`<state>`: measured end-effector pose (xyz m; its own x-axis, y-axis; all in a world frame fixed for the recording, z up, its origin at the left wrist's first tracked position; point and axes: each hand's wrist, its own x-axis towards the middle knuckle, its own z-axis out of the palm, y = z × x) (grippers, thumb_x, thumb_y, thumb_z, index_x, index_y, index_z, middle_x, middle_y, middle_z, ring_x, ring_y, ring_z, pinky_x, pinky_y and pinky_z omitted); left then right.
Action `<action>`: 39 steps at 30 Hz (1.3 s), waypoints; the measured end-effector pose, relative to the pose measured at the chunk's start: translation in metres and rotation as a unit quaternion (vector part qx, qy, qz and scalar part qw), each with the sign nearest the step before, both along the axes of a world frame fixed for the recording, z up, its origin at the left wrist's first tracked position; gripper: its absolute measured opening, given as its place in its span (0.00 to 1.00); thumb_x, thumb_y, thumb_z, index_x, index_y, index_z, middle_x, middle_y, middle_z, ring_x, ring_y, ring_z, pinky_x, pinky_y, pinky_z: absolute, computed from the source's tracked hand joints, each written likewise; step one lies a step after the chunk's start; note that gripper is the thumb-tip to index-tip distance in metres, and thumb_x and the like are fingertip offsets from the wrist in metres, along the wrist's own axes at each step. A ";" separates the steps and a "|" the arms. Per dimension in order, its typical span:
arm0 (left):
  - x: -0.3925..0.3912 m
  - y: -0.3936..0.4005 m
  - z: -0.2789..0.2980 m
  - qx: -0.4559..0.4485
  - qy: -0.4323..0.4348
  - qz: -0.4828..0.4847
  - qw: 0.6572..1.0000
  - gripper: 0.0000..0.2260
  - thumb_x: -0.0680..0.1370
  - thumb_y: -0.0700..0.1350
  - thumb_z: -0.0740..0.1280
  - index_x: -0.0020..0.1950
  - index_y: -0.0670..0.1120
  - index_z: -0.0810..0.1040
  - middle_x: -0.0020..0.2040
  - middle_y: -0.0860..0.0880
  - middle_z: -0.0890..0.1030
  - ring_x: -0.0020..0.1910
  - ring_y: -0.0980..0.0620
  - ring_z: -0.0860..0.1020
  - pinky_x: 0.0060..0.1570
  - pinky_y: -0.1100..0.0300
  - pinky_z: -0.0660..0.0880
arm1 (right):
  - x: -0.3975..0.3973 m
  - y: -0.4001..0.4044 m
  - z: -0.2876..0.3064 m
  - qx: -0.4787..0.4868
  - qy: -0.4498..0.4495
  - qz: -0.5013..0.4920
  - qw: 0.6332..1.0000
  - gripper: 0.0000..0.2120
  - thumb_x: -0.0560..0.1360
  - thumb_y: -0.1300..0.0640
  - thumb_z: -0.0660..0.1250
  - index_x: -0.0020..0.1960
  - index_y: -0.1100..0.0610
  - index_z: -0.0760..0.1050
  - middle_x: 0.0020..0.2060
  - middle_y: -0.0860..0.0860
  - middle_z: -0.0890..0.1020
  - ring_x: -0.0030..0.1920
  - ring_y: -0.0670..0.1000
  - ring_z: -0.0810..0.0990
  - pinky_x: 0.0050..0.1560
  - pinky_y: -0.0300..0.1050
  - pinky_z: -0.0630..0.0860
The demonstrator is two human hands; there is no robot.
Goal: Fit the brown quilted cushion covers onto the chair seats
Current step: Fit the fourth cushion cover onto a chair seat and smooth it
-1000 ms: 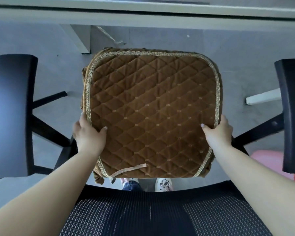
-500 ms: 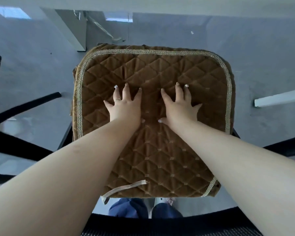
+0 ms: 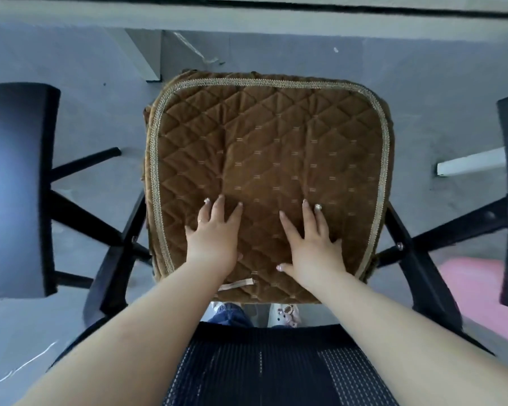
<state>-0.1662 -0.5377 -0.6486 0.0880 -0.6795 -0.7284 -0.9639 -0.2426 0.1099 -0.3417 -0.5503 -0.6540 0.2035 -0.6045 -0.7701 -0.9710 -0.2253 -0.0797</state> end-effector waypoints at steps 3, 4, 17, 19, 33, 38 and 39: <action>-0.006 0.015 -0.002 0.007 -0.006 0.004 1.000 0.42 0.74 0.50 0.71 0.78 0.57 0.45 0.79 0.47 0.42 0.78 0.41 0.42 0.70 0.33 0.57 | 0.001 0.004 -0.002 0.007 0.000 -0.021 1.000 0.48 0.72 0.39 0.66 0.75 0.42 0.32 0.74 0.53 0.28 0.75 0.60 0.32 0.68 0.72 0.58; -0.006 0.015 -0.005 0.004 -0.009 0.005 1.000 0.43 0.74 0.50 0.72 0.78 0.57 0.45 0.79 0.47 0.42 0.78 0.41 0.42 0.70 0.33 0.57 | 0.003 0.002 -0.005 0.010 0.003 -0.021 1.000 0.48 0.72 0.40 0.67 0.75 0.42 0.32 0.74 0.54 0.28 0.75 0.60 0.32 0.68 0.72 0.58; -0.006 0.017 -0.012 -0.020 -0.010 -0.006 1.000 0.43 0.73 0.50 0.72 0.78 0.57 0.46 0.79 0.46 0.43 0.78 0.40 0.43 0.70 0.32 0.55 | 0.007 0.002 -0.009 -0.003 0.012 -0.025 1.000 0.47 0.73 0.42 0.68 0.76 0.42 0.35 0.75 0.54 0.32 0.75 0.61 0.34 0.67 0.71 0.59; -0.002 0.018 0.003 -0.024 0.009 0.020 0.999 0.38 0.74 0.51 0.70 0.78 0.56 0.53 0.79 0.46 0.48 0.78 0.41 0.48 0.70 0.35 0.58 | 0.008 -0.001 0.006 -0.027 -0.018 -0.040 0.999 0.40 0.74 0.45 0.66 0.77 0.46 0.46 0.77 0.55 0.43 0.77 0.60 0.44 0.68 0.64 0.64; 0.056 0.067 0.187 -0.202 0.239 0.548 0.776 0.12 0.76 0.50 0.68 0.57 0.48 0.79 0.54 0.48 0.83 0.53 0.49 0.80 0.58 0.50 0.77 | 0.097 -0.006 0.209 -0.127 -0.282 -0.121 0.943 0.13 0.77 0.49 0.65 0.59 0.51 0.76 0.51 0.47 0.83 0.53 0.50 0.81 0.55 0.44 0.77; 0.099 0.105 0.263 -0.251 0.254 0.558 0.749 0.09 0.77 0.48 0.66 0.56 0.50 0.78 0.51 0.50 0.82 0.51 0.51 0.80 0.49 0.58 0.76 | 0.154 0.019 0.277 -0.113 -0.329 -0.039 0.937 0.12 0.77 0.51 0.64 0.59 0.52 0.76 0.49 0.48 0.81 0.53 0.51 0.79 0.51 0.42 0.75; 0.109 0.110 0.276 -0.260 0.252 0.557 0.747 0.08 0.77 0.48 0.66 0.56 0.50 0.78 0.50 0.50 0.83 0.50 0.51 0.80 0.49 0.57 0.76 | 0.165 0.024 0.288 -0.110 -0.337 -0.028 0.935 0.12 0.77 0.51 0.64 0.59 0.52 0.76 0.51 0.49 0.81 0.54 0.51 0.79 0.50 0.41 0.73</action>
<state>-0.0567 -0.4273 -0.3731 0.6140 -0.5919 -0.5222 0.0007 -0.6612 0.7502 -0.1771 -0.5262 -0.3663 0.5603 -0.7578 -0.3345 -0.7278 -0.2577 -0.6355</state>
